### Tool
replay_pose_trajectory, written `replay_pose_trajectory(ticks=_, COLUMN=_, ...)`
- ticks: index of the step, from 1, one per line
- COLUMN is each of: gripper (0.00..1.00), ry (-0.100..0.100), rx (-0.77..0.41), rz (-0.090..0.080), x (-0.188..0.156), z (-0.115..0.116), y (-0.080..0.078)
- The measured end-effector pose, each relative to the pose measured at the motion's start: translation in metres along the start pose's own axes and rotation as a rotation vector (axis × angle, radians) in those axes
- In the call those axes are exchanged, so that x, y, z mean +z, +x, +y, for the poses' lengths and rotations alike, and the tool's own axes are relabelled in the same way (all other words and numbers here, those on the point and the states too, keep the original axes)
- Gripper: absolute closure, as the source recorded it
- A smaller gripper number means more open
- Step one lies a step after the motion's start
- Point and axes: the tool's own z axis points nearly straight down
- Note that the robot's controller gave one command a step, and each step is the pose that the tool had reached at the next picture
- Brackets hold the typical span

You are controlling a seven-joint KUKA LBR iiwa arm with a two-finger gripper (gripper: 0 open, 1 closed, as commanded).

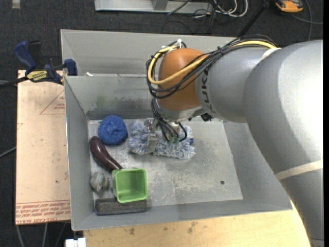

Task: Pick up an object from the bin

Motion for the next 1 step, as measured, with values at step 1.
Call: replay_pose_trajectory(ticks=1, gripper=1.00, ry=0.000, rx=-0.012, rz=-0.003, x=-0.1277, z=-0.0177, y=0.0084)
